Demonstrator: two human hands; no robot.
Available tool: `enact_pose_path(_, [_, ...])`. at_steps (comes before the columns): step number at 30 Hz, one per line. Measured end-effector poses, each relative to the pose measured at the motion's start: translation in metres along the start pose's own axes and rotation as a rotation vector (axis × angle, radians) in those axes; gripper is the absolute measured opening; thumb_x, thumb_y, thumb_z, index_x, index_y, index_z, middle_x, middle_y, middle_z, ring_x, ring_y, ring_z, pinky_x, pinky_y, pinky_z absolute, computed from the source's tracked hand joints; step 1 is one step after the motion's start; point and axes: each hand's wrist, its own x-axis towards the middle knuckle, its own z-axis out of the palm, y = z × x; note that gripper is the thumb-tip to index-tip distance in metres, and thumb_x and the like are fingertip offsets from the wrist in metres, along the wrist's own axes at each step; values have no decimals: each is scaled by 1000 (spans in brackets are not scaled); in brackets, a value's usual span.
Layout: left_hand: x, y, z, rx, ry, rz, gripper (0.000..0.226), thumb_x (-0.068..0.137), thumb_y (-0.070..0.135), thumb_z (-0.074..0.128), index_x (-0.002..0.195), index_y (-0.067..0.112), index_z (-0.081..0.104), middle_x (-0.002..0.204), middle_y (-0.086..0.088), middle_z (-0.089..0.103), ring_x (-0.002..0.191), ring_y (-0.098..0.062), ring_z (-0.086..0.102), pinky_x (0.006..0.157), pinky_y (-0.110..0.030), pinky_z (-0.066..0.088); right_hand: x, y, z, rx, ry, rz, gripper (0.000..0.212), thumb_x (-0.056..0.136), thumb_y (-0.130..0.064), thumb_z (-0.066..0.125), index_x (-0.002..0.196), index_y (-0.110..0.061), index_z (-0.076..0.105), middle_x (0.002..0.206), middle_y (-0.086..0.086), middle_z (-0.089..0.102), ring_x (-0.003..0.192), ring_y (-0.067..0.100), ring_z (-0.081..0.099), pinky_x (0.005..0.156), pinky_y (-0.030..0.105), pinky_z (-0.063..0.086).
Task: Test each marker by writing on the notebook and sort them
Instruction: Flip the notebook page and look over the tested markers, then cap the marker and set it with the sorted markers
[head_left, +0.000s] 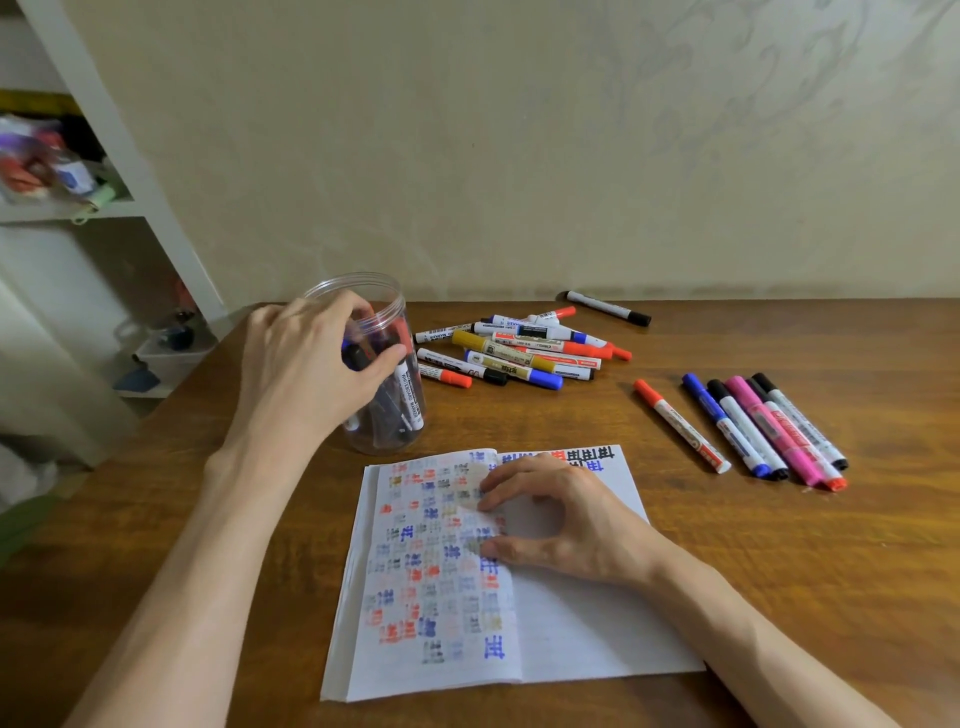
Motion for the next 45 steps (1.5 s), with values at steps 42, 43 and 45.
enact_pose_path(42, [-2,118,135,-179,-377,-376,88,99,22,61,161,-1,3,168,-22,15,156,-35,16,128,-47,18,-4,28,-18,46,418,122,21,94,-35,76,113,-26,76,109,-16,72,100,-3,66,80,12,52])
enact_pose_path(43, [-4,119,133,-172,-392,-355,86,99,21,59,161,-2,3,169,-23,13,157,-35,15,128,-47,17,-4,28,-18,47,422,121,21,94,-35,76,113,-25,76,109,-15,72,100,-3,66,80,11,51])
enact_pose_path(45, [-10,123,128,-176,-418,-318,83,101,20,58,161,0,4,169,-21,13,157,-33,14,128,-45,19,-5,28,-19,45,432,121,21,94,-34,76,113,-25,76,109,-14,72,99,-3,66,80,10,51])
